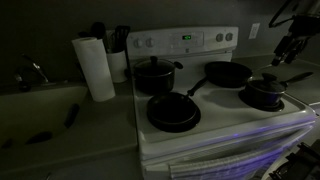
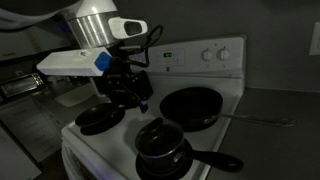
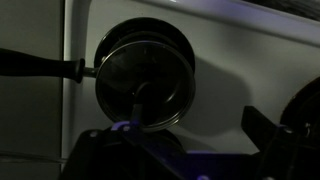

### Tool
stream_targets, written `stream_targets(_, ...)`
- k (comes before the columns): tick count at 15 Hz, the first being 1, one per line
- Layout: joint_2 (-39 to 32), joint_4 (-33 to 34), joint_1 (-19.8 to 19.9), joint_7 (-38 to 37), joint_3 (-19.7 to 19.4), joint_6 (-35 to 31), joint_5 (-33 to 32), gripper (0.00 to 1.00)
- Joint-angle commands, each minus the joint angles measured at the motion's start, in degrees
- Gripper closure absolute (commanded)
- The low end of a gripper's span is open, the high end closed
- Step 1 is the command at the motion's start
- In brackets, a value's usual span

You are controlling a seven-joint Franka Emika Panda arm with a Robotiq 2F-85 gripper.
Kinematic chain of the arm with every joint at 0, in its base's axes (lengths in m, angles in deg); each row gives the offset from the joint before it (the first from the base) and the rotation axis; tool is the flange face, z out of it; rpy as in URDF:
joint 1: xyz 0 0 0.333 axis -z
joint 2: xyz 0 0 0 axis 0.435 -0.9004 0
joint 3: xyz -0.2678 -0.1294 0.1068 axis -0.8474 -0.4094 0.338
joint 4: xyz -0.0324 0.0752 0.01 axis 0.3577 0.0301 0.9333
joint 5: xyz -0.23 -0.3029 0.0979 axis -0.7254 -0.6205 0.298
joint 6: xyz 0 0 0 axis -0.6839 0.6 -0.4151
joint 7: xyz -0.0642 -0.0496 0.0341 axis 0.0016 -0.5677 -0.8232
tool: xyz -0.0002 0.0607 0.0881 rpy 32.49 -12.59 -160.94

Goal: Remove the lid from the small pot and put it on the stove

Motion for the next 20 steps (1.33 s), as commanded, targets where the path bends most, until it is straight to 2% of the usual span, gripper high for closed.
stream_targets(1,-0.06,0.11,0.56,0.28,0.49,0.15,0.34,0.0)
stream_targets(5,-0.42,0.17,1.14,0.77,0.25,-0.07,-0.72,0.0)
stream_targets(9,-2.09,0.6,0.78,6.64,-2.45,-0.44,-0.72,0.0)
stream_targets(15,-7.62,0.74,0.8,12.7,-7.86,-7.78,1.53,0.0)
stream_targets(20,-12.33,0.9,0.62,13.75,-8.71,-11.65,2.86,0.0)
